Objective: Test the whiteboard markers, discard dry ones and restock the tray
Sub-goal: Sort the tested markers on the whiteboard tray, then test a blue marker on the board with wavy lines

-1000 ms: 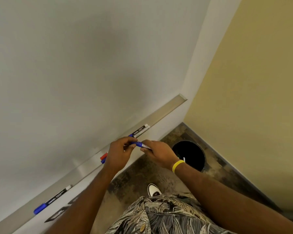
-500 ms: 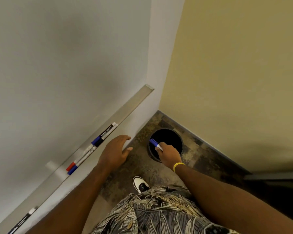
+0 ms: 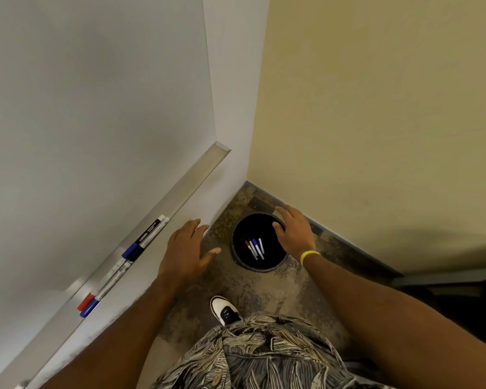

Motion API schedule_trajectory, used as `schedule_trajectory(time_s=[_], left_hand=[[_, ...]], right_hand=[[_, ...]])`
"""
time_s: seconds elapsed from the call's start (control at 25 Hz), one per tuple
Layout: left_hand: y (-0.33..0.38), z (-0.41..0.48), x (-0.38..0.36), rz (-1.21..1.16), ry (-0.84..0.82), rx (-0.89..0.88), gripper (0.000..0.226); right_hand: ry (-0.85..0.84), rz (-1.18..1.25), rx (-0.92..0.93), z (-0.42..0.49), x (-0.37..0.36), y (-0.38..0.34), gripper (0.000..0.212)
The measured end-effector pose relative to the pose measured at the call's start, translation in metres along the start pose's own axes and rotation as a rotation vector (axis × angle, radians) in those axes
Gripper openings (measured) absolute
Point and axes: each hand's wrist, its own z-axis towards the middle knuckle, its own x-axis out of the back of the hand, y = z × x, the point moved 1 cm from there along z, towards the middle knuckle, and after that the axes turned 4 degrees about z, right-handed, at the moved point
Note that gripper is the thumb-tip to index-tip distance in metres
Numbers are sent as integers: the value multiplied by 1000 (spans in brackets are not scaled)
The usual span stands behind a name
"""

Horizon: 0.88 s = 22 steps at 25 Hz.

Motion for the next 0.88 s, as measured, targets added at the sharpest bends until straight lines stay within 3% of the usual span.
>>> schedule_trajectory(time_s=[0.32,0.88], left_hand=[[-24,-29,-19,160,-28,41,102],[-94,-142,-6,161,94,347,98]], right_hand=[[-216,-211,113,-31,-25,-11,74],[-351,-265,604,-65,-79,-188,80]])
